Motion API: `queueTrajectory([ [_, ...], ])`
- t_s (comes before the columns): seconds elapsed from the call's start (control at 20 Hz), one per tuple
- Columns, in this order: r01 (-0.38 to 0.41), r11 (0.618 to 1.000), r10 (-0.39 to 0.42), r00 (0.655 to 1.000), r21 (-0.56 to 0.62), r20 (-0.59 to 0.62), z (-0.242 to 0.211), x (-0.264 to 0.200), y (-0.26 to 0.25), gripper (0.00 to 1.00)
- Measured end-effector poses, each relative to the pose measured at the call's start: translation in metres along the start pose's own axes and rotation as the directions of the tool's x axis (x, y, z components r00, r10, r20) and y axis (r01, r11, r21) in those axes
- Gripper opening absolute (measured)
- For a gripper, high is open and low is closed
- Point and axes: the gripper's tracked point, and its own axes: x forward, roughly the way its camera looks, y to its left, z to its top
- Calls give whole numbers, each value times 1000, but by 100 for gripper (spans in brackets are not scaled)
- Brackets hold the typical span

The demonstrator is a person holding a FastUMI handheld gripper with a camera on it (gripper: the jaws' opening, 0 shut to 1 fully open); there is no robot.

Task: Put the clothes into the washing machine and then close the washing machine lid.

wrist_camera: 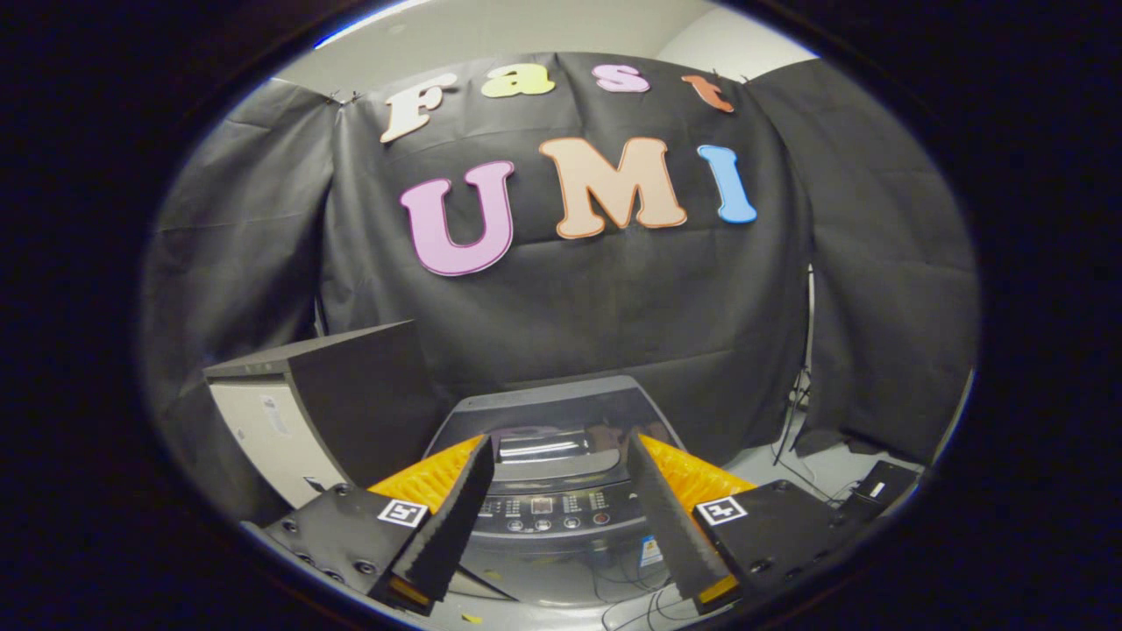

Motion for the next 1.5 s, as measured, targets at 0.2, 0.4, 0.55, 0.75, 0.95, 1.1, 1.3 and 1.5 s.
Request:
queueTrajectory([
  [0.2, 78, 996, -74, 994, -51, 82, -9, -23, -23, 95],
  [0.4, 45, 997, -36, 990, -68, 136, -5, -34, -7, 95],
  [0.55, -7, 989, 20, 996, -146, 87, -20, -35, 9, 95],
  [0.75, -23, 989, 42, 991, -143, 126, -3, -58, 14, 96],
  [0.95, -49, 989, 75, 981, -143, 180, 6, -73, 24, 97],
  [1.1, -49, 989, 73, 984, -143, 163, 0, -75, 27, 96],
  [1.3, -95, 995, 101, 981, -43, 163, -1, -77, 33, 96],
  [1.5, -83, 996, 87, 981, -34, 175, 2, -74, 33, 96],
])
